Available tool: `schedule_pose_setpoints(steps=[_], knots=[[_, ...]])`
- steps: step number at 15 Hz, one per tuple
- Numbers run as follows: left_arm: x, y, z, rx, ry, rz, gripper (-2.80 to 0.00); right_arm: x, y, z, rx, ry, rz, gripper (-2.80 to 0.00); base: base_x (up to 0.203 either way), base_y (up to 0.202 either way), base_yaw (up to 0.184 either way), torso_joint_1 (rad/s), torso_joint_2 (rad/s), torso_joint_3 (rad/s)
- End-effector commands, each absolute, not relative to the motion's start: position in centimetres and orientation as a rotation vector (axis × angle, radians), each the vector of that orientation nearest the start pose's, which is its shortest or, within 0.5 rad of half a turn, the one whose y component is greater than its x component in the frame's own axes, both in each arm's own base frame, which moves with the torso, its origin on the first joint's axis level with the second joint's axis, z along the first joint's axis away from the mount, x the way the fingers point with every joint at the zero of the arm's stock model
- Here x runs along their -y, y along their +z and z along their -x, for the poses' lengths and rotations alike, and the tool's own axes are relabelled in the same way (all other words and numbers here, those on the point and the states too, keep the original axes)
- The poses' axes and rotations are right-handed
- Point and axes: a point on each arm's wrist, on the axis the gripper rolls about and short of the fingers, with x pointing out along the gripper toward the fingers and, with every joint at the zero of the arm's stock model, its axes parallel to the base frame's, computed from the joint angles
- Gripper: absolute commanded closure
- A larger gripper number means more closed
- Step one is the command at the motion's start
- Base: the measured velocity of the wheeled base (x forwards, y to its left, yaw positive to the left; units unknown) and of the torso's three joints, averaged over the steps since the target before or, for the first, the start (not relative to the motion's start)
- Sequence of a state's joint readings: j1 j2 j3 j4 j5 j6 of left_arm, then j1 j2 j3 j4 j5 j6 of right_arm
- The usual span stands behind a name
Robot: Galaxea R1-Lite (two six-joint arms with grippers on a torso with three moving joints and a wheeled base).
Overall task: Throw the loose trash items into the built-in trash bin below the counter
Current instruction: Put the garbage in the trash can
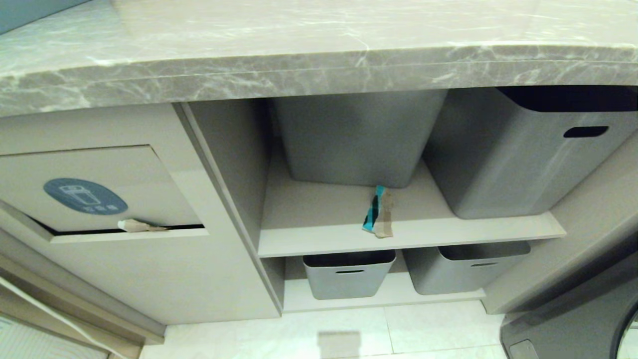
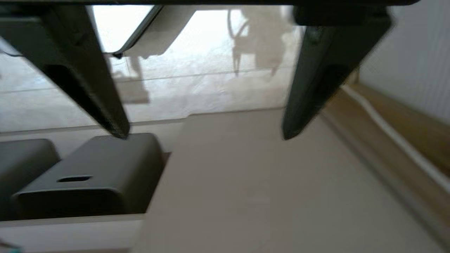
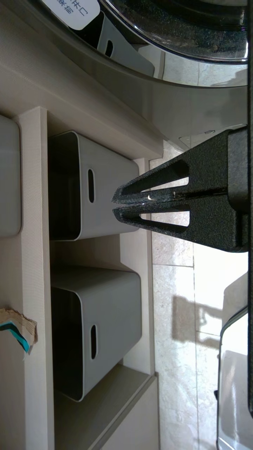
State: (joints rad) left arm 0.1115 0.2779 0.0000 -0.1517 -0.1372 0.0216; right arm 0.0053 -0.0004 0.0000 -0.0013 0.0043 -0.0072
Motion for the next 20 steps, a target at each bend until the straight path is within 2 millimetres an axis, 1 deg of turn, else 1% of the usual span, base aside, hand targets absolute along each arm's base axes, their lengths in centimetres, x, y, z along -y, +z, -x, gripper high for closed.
schedule_pose_setpoints(steps=[1,3,5,6,7,9,17,20], knots=[[0.3,9.2,-0.2,-0.147,-0.013,-0.007,0.0,0.0,7.6,2.3,0.003,0.009,0.008,0.0,0.0,0.0,0.0,0.0,0.0,0.0],[0.1,8.7,-0.1,-0.208,0.047,-0.009,0.0,0.0,7.6,2.3,0.003,0.012,0.008,0.0,0.0,0.0,0.0,0.0,0.0,0.0],[0.1,8.5,0.1,-0.26,0.073,-0.013,0.0,0.0,7.6,2.3,0.003,0.01,0.008,0.0,0.0,0.0,0.0,0.0,0.0,0.0],[0.1,8.0,0.1,-0.282,0.082,-0.049,0.0,0.0,7.6,2.3,0.003,0.011,0.008,0.0,0.0,0.0,0.0,0.0,0.0,0.0],[0.0,7.9,0.1,-0.29,0.078,-0.109,0.0,0.0,7.6,2.3,0.003,0.011,0.008,0.0,0.0,0.0,0.0,0.0,0.0,0.0],[0.2,7.9,0.1,-0.287,0.021,-0.147,0.0,0.0,7.6,2.3,0.003,0.011,0.008,0.0,0.0,0.0,0.0,0.0,0.0,0.0],[0.2,7.8,0.1,-0.29,0.017,-0.141,0.0,0.0,7.6,2.3,0.003,0.009,0.008,0.0,0.0,0.0,0.0,0.0,0.0,0.0],[0.1,7.8,0.1,-0.291,-0.057,-0.131,0.0,0.0,7.6,2.3,0.003,0.011,0.008,0.0,0.0,0.0,0.0,0.0,0.0,0.0]])
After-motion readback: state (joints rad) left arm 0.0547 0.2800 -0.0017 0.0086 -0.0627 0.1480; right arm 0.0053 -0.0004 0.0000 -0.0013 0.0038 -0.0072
